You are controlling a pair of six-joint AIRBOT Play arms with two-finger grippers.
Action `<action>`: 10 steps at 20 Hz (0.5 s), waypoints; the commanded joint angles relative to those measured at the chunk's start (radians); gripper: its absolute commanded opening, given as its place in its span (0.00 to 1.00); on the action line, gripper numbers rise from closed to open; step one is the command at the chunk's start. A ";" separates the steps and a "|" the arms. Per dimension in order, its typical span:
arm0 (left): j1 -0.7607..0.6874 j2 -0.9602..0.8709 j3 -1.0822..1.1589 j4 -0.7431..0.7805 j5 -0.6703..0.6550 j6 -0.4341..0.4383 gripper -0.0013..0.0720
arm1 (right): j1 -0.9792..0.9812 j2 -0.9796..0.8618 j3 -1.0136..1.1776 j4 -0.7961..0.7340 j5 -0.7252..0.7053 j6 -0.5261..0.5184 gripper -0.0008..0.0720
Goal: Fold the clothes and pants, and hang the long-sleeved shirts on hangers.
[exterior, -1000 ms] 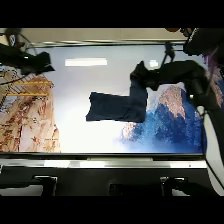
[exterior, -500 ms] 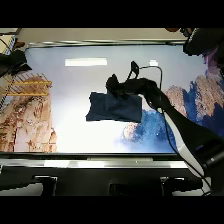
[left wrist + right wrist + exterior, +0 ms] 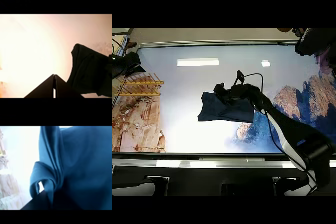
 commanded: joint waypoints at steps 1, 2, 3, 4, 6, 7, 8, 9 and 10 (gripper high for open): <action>0.001 -0.012 0.000 0.000 0.000 0.000 0.04 | 0.001 -0.007 0.000 0.010 -0.011 0.003 0.05; 0.001 -0.013 0.000 0.000 0.000 0.000 0.04 | 0.002 -0.011 0.000 0.018 -0.014 0.003 0.05; 0.001 -0.014 0.000 0.000 0.000 0.000 0.04 | 0.008 -0.013 0.000 0.016 -0.014 0.003 0.05; 0.001 -0.014 0.000 0.000 0.000 0.000 0.04 | 0.018 -0.016 0.000 0.019 -0.013 0.003 0.05; 0.001 -0.014 0.000 0.000 0.000 0.000 0.04 | 0.033 -0.023 0.000 0.017 -0.013 0.003 0.05; 0.001 -0.014 0.000 0.000 0.000 0.000 0.04 | 0.043 -0.028 0.000 0.017 -0.012 0.004 0.05; 0.001 -0.014 0.000 0.000 0.000 0.000 0.04 | 0.048 -0.034 0.000 0.018 -0.008 0.005 0.05; 0.001 -0.014 0.000 0.000 0.000 0.000 0.04 | 0.053 -0.039 0.000 0.017 -0.002 0.015 0.05; 0.001 -0.014 0.000 0.000 0.000 0.001 0.04 | 0.053 -0.043 0.000 0.017 0.010 0.026 0.05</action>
